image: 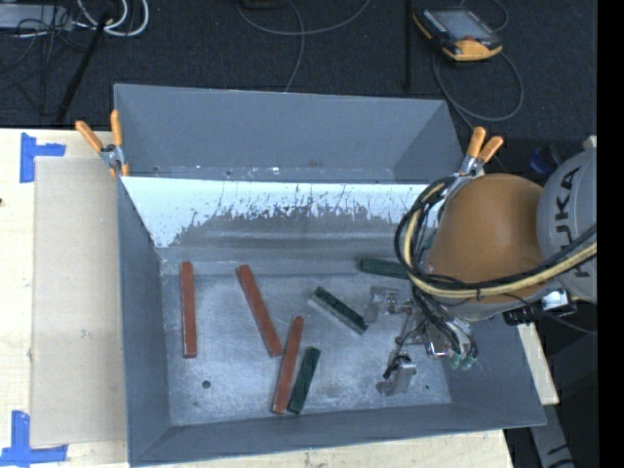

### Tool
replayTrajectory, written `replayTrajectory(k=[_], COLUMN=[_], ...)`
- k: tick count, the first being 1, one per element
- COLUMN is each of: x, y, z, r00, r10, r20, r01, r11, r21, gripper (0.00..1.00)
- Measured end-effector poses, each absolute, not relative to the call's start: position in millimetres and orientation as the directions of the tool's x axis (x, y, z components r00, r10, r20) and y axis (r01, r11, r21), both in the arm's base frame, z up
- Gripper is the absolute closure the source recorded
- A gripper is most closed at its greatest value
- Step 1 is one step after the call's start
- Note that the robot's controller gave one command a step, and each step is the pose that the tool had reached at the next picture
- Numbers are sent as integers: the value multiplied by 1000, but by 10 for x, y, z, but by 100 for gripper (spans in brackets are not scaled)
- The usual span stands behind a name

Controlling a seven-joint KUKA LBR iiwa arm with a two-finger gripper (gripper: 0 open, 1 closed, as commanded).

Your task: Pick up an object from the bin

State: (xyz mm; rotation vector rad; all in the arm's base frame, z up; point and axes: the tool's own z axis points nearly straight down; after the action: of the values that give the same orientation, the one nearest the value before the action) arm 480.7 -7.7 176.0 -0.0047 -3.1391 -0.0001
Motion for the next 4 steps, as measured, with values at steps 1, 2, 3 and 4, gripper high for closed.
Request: replayTrajectory(k=[1, 2, 3, 4], x=[5489, 5158, 4948, 5429], y=[513, 162, 773, 180], z=[986, 684, 861, 714], r00=[-999, -858, -907, -754], r10=[-48, -513, -422, -657], r20=[1, 5, 2, 0], r01=[-48, -513, -422, -657], r11=[999, 858, 907, 754], r21=[3, 2, 4, -2], gripper=[0, 0, 0, 0])
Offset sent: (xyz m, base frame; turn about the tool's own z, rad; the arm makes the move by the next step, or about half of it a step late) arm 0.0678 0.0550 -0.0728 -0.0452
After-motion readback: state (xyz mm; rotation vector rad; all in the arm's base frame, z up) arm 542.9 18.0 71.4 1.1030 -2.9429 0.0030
